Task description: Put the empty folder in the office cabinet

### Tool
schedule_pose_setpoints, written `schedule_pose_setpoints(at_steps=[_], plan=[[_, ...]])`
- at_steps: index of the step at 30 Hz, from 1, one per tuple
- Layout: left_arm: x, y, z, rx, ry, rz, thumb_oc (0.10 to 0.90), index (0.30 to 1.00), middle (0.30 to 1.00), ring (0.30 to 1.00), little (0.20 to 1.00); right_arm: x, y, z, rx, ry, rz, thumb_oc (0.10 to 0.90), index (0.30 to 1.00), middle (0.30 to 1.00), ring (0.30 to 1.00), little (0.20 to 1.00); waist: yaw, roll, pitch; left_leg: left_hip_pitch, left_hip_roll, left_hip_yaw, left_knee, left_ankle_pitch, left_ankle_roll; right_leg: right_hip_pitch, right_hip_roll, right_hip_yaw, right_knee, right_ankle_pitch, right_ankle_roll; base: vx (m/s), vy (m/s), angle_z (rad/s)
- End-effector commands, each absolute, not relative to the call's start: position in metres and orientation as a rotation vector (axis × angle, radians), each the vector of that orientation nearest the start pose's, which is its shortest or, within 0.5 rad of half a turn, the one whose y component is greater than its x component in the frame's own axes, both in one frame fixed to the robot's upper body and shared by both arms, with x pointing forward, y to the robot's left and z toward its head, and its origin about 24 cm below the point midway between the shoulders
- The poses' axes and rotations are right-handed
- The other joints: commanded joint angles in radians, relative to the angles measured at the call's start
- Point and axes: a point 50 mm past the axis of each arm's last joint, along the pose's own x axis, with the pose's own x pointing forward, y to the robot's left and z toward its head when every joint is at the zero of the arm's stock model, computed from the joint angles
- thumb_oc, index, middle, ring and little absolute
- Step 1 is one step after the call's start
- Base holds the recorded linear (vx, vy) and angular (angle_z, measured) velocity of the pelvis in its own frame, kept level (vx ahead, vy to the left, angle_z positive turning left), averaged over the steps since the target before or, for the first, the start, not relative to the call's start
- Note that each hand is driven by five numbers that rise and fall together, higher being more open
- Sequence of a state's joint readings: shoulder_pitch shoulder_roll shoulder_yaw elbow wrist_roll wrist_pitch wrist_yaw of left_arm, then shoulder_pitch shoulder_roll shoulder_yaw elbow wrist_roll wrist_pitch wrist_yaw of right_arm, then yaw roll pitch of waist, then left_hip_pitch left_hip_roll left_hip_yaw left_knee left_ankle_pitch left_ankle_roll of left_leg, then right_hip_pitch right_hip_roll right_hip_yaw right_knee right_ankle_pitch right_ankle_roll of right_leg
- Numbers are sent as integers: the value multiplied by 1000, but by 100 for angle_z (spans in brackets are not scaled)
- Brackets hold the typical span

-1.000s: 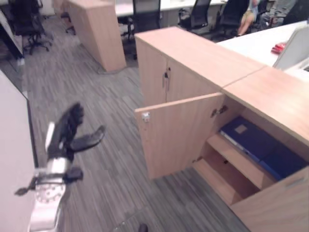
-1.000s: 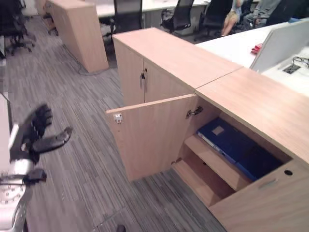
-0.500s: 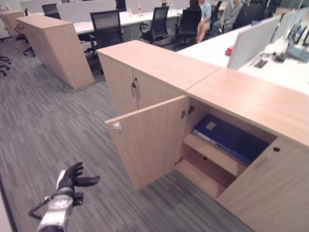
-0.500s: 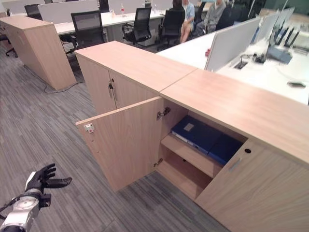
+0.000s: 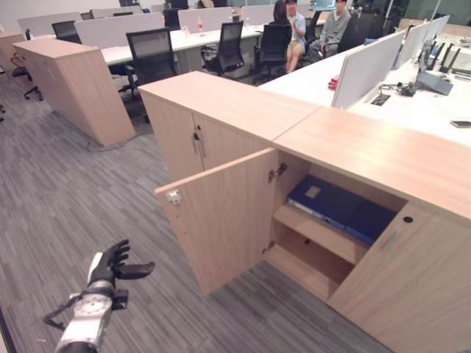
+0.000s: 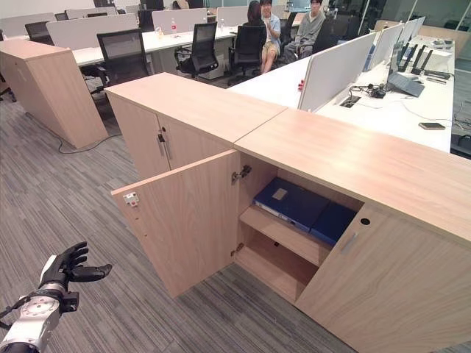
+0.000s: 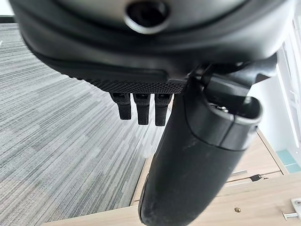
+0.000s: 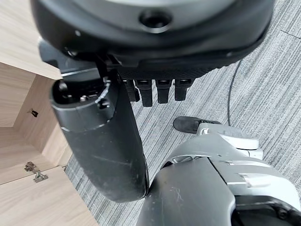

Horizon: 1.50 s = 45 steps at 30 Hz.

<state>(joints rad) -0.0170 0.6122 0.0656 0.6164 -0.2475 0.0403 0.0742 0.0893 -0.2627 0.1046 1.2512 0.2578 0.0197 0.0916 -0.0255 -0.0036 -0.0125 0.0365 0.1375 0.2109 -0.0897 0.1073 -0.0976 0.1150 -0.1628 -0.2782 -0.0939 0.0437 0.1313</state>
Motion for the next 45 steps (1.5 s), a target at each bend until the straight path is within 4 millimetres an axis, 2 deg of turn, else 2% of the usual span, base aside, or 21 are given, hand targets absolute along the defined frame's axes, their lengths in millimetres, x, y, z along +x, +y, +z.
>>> schedule_pose_setpoints(at_steps=[1,6,7,10,14,18,20,24,33,37,38,39,42,43,45], plan=[[245,372,45,451,295,455,800,900,900,900,900,34,-243,-168,-32,1386,-140,800,900,900,900,900,5,8,-15,29,-9,-39,2,-107,0,-42,-8,-53,7,-52,31,0,0,0],[258,369,48,469,299,431,800,900,900,900,900,38,-242,-167,-36,1371,-133,800,900,900,900,900,-5,3,-17,30,-8,-35,2,-109,0,-41,-7,-50,7,-51,33,0,0,0],[266,368,51,470,299,429,800,900,900,900,900,40,-243,-167,-40,1365,-135,800,900,900,900,900,-10,2,-18,29,-9,-34,2,-110,0,-42,-7,-49,7,-49,35,0,0,0],[273,373,54,479,322,449,800,900,900,900,900,42,-245,-166,-44,1358,-136,800,900,900,900,900,-20,1,-20,30,-10,-30,2,-114,2,-45,-7,-43,7,-46,37,0,0,0],[291,386,72,506,348,496,800,900,900,900,900,45,-254,-163,-50,1343,-157,800,900,900,900,900,-42,-5,-22,33,-12,-13,2,-121,5,-58,-7,-27,7,-37,47,15,17,-3],[299,391,85,518,343,512,800,900,900,900,900,45,-258,-162,-44,1336,-177,800,900,900,900,900,-52,-10,-20,42,-13,0,2,-131,8,-62,-8,-11,7,-30,54,21,30,-13],[309,392,101,536,324,516,800,900,900,900,900,44,-262,-161,-38,1337,-196,800,900,900,900,900,-62,-12,-21,46,-16,15,2,-137,12,-72,-9,6,7,-23,60,27,53,-12],[322,387,116,546,294,508,800,900,900,900,900,39,-265,-161,-36,1354,-210,800,900,900,900,900,-75,-17,-24,50,-25,30,2,-145,20,-84,-16,27,7,-15,68,18,35,-19],[333,384,134,520,262,518,800,900,900,900,900,38,-265,-161,-18,1353,-215,800,900,900,900,900,-97,-13,-29,62,-42,55,2,-160,32,-97,-26,58,7,-3,82,20,49,-13],[343,373,141,490,212,482,800,900,900,900,900,39,-264,-161,-11,1345,-218,800,900,900,900,900,-103,-13,-27,69,-49,63,2,-168,37,-100,-29,71,7,2,88,2,39,-13],[349,363,143,489,181,442,800,900,900,900,900,37,-264,-161,-5,1350,-223,800,900,900,900,900,-102,-14,-31,67,-53,65,2,-167,40,-103,-33,72,7,4,88,0,0,0],[349,363,143,489,181,442,800,900,900,900,900,37,-264,-162,-5,1350,-223,800,900,900,900,900,-102,-14,-31,67,-53,65,2,-167,40,-104,-33,72,7,4,88,0,0,0],[360,340,147,479,117,357,800,900,900,900,900,33,-264,-162,5,1360,-231,800,900,900,900,900,-102,-15,-34,66,-58,60,2,-170,43,-101,-38,67,7,5,89,-5,11,3],[360,340,147,479,117,357,800,900,900,900,900,33,-264,-162,5,1360,-231,800,900,900,900,900,-102,-15,-34,66,-58,59,2,-170,43,-101,-39,67,7,5,89,-5,8,4],[365,327,147,477,89,312,800,900,900,900,900,32,-263,-162,10,1364,-234,800,900,900,900,900,-102,-15,-34,65,-60,57,2,-170,44,-100,-40,62,7,5,90,0,0,0]])
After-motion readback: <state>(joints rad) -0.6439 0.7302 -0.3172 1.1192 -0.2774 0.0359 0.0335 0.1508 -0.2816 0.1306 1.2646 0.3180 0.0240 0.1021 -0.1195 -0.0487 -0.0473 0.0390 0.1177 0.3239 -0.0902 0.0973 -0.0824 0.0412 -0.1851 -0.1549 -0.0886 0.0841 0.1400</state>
